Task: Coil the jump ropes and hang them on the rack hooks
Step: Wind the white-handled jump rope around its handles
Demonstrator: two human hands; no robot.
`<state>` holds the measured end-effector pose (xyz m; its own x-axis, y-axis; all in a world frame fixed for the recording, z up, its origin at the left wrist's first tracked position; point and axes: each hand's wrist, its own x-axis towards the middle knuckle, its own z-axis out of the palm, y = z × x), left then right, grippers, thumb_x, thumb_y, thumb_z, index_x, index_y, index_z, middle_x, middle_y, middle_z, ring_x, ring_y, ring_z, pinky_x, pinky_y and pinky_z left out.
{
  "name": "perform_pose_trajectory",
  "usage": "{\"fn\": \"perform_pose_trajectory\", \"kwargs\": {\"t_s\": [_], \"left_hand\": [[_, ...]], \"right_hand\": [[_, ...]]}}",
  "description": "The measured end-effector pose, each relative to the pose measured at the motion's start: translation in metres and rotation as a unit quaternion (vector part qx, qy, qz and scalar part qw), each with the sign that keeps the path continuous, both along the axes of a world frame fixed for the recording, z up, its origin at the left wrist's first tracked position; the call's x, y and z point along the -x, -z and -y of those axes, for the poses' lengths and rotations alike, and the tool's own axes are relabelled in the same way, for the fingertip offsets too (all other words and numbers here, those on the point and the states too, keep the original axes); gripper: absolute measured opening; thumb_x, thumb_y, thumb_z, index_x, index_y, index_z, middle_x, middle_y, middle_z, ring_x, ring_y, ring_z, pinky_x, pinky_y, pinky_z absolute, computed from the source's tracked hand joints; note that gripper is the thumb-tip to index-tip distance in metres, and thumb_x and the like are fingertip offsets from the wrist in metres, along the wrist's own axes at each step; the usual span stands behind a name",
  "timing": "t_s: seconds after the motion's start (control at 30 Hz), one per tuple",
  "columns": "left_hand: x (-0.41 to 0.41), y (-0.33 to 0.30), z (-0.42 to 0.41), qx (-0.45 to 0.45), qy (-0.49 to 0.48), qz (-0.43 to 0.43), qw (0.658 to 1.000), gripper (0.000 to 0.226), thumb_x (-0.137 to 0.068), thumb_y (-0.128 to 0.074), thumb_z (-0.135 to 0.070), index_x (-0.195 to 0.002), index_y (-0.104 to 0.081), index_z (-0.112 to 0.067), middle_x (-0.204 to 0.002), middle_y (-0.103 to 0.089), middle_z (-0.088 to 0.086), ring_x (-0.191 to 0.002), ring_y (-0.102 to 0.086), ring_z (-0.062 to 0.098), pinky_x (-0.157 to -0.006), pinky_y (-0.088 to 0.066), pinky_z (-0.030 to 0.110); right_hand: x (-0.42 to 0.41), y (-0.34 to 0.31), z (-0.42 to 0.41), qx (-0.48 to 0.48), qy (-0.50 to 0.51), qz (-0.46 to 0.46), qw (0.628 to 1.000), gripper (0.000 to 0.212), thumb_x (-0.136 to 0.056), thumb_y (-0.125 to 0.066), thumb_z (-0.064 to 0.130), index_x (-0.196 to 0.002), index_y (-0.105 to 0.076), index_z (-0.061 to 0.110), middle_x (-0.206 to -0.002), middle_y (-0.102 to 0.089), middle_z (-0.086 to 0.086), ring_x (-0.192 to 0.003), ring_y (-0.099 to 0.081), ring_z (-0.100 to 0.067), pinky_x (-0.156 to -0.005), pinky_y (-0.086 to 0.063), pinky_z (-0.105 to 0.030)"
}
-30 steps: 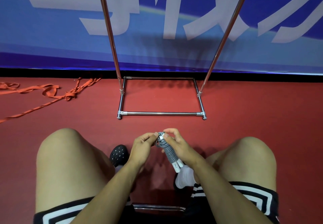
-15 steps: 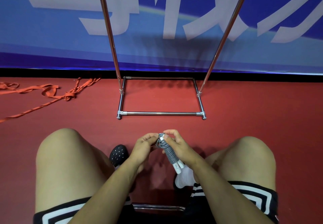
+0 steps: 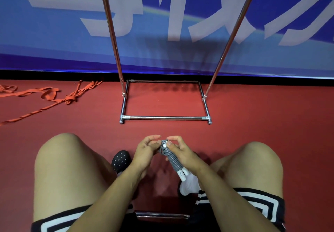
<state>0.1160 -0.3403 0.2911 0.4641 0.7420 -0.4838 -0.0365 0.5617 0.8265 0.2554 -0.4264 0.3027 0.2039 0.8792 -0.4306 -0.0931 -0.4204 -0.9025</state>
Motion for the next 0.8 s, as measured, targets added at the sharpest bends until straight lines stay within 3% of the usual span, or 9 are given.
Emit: {"fn": "perform_pose_trajectory", "kwargs": {"t_s": [0.23, 0.37, 0.43, 0.53, 0.7, 0.8], "left_hand": [[0.000, -0.008, 0.005, -0.099, 0.029, -0.023, 0.994, 0.015, -0.099, -0.058, 0.001, -0.099, -0.070, -0.007, -0.086, -0.072, 0.007, -0.080, -0.066, 0.014, -0.078, -0.055, 0.024], [0.000, -0.017, 0.007, -0.163, 0.023, -0.048, 0.985, 0.011, -0.088, -0.077, -0.006, -0.099, -0.075, -0.003, -0.082, -0.074, 0.004, -0.074, -0.069, 0.006, -0.070, -0.053, 0.015], [0.002, -0.018, 0.004, -0.192, 0.026, -0.069, 0.979, 0.013, -0.084, -0.081, -0.007, -0.096, -0.078, -0.004, -0.087, -0.076, 0.008, -0.074, -0.071, 0.005, -0.069, -0.052, 0.013], [0.004, -0.017, 0.001, -0.249, 0.034, -0.105, 0.962, 0.007, -0.086, -0.080, -0.009, -0.089, -0.081, -0.015, -0.093, -0.074, 0.008, -0.077, -0.070, 0.003, -0.072, -0.050, 0.012], [0.007, -0.016, 0.000, -0.372, 0.048, -0.235, 0.896, 0.013, -0.094, -0.072, -0.031, -0.082, -0.071, -0.031, -0.077, -0.071, -0.013, -0.074, -0.065, -0.002, -0.069, -0.045, 0.015], [0.005, -0.015, 0.000, -0.324, 0.028, -0.220, 0.920, 0.019, -0.102, -0.060, -0.034, -0.087, -0.061, -0.023, -0.076, -0.074, -0.008, -0.075, -0.071, 0.001, -0.076, -0.054, 0.026]], "right_hand": [[-0.002, 0.006, -0.001, -0.010, 0.015, 0.011, 1.000, 0.030, -0.106, -0.053, 0.030, -0.132, -0.046, 0.016, -0.107, -0.069, -0.014, -0.076, -0.069, -0.019, -0.068, -0.056, -0.030], [-0.002, 0.010, -0.001, -0.025, 0.024, 0.011, 0.999, 0.031, -0.105, -0.055, 0.031, -0.131, -0.047, 0.017, -0.119, -0.066, -0.024, -0.092, -0.070, -0.027, -0.090, -0.058, -0.049], [-0.002, 0.011, -0.001, -0.023, 0.021, 0.009, 0.999, 0.031, -0.105, -0.055, 0.032, -0.132, -0.047, 0.018, -0.119, -0.067, -0.023, -0.094, -0.071, -0.028, -0.093, -0.055, -0.055], [-0.001, 0.008, -0.001, -0.022, 0.015, 0.009, 1.000, 0.032, -0.105, -0.055, 0.033, -0.132, -0.047, 0.018, -0.117, -0.069, -0.021, -0.090, -0.071, -0.025, -0.092, -0.057, -0.050], [-0.001, 0.008, -0.003, -0.021, 0.015, 0.018, 1.000, 0.032, -0.105, -0.057, 0.032, -0.132, -0.049, 0.018, -0.115, -0.070, -0.022, -0.087, -0.073, -0.020, -0.091, -0.057, -0.047], [-0.005, 0.008, -0.002, -0.022, 0.029, 0.011, 0.999, 0.032, -0.104, -0.058, 0.031, -0.133, -0.051, 0.018, -0.114, -0.071, -0.020, -0.087, -0.073, -0.022, -0.092, -0.057, -0.049]]}}
